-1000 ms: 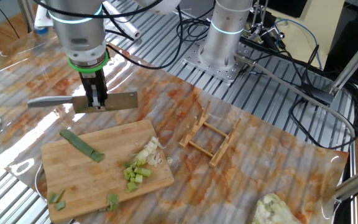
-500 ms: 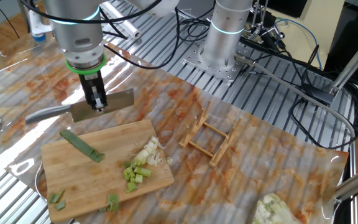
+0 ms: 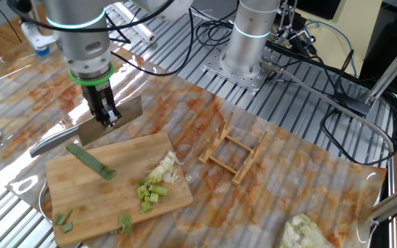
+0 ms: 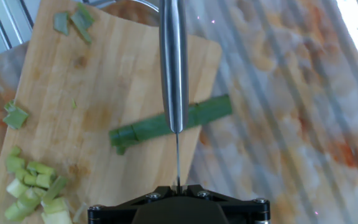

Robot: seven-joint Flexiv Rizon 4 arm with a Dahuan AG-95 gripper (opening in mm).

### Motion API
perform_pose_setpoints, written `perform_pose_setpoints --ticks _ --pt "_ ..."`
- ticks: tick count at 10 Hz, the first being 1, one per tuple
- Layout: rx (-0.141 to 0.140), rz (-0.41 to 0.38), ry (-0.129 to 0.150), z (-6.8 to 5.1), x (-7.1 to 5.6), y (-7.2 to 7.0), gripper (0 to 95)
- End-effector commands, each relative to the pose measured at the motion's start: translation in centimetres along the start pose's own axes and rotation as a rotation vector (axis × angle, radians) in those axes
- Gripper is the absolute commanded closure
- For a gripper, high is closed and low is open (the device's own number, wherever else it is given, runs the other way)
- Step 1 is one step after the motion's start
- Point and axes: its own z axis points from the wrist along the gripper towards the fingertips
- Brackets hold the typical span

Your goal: Chop the scallions

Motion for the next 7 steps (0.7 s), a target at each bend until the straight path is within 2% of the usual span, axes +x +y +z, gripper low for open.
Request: perform_pose_setpoints --ticks 1,4,7 --pt "0.0 -0.01 -0.006 0.5 -0.6 0.2 95.0" --pt "-0.003 -0.028 -0.012 1.4 -1.9 0.7 95.0" --pt "-0.005 -0.027 -0.022 2.0 -2.1 1.2 95.0"
